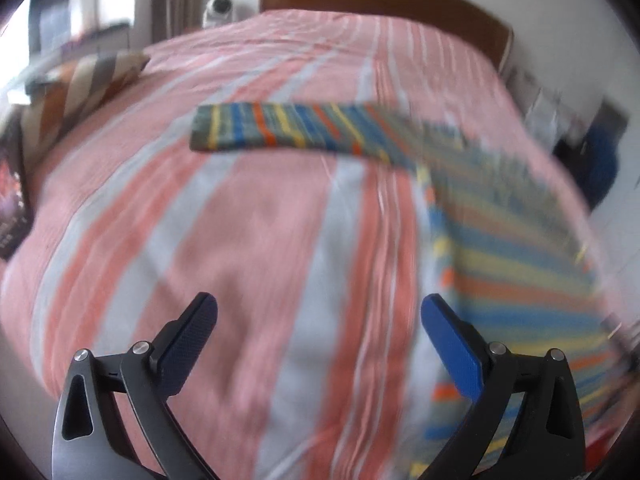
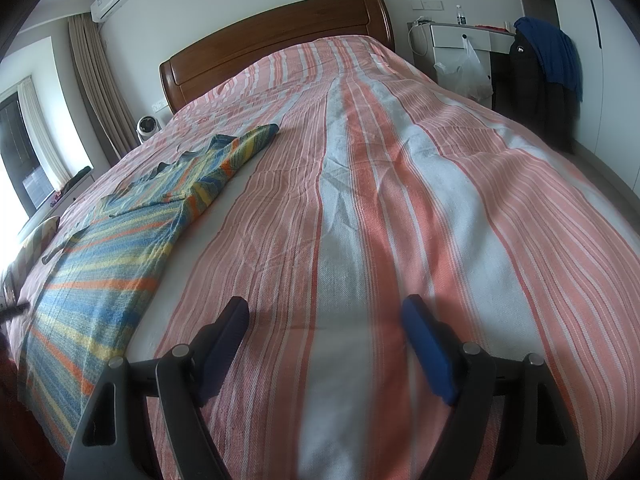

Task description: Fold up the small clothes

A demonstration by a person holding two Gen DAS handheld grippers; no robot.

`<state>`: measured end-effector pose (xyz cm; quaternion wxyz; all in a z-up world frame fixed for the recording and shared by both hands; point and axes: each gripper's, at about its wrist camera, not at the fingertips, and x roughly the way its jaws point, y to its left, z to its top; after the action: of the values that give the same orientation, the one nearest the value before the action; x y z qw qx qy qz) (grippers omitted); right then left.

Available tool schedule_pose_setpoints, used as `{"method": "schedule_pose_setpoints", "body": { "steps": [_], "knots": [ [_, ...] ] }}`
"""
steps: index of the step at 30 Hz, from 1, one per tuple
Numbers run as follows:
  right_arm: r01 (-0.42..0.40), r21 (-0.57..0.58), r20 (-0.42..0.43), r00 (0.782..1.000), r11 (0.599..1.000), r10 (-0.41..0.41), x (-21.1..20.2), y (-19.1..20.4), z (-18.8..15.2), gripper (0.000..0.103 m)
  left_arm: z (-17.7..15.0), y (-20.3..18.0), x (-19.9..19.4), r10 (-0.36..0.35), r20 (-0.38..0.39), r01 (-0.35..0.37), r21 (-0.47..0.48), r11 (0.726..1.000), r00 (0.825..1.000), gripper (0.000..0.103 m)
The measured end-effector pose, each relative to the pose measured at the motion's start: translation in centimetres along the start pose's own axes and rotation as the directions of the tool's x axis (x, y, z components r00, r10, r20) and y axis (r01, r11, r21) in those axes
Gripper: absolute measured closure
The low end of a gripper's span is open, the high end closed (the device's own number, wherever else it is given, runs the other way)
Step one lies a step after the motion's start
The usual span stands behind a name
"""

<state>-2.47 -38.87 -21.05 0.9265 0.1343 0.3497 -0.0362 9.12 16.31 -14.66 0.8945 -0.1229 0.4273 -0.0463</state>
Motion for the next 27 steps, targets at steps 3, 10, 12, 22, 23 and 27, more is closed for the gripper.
{"method": "schedule_pose_setpoints", "body": {
  "steps": [3,10,12,22,23,27],
  "knots": [
    [0.001,-0.002,0.003,1.0,1.0,-0.001,0.0,0.0,0.0,0.024,4.9,3.8,1.3,-0.021,-0.03,0.019,-0.083,0.996,0.999,0.001],
    [0.011,-0.009,0.002,1.0,1.0,-0.011,0.1,0.0,0.0,0.024,14.2,10.3,9.6,0.107,-0.158,-0.133,-0.163,0.978,0.982,0.025],
    [0.016,-0.012,0.001,1.0,1.0,-0.016,0.2,0.0,0.0,0.024,14.8,10.1,12.3,0.064,-0.211,-0.099,-0.162,0.982,0.975,0.037],
    [0.023,-0.019,0.009,1.0,1.0,-0.023,0.0,-0.2,-0.1,0.024,18.9,-4.5,5.3,0.089,0.029,-0.093,0.198,0.976,0.996,0.101],
    [0.023,-0.019,0.011,1.0,1.0,-0.023,0.0,-0.2,-0.2,0.024,19.2,-6.9,4.2,0.06,0.053,-0.072,0.247,0.966,0.997,0.101],
    [0.027,-0.023,0.01,1.0,0.999,-0.027,0.0,-0.2,-0.2,0.024,19.2,-18.6,1.1,-0.116,0.086,0.067,0.441,0.895,0.989,0.101]
  ]
}}
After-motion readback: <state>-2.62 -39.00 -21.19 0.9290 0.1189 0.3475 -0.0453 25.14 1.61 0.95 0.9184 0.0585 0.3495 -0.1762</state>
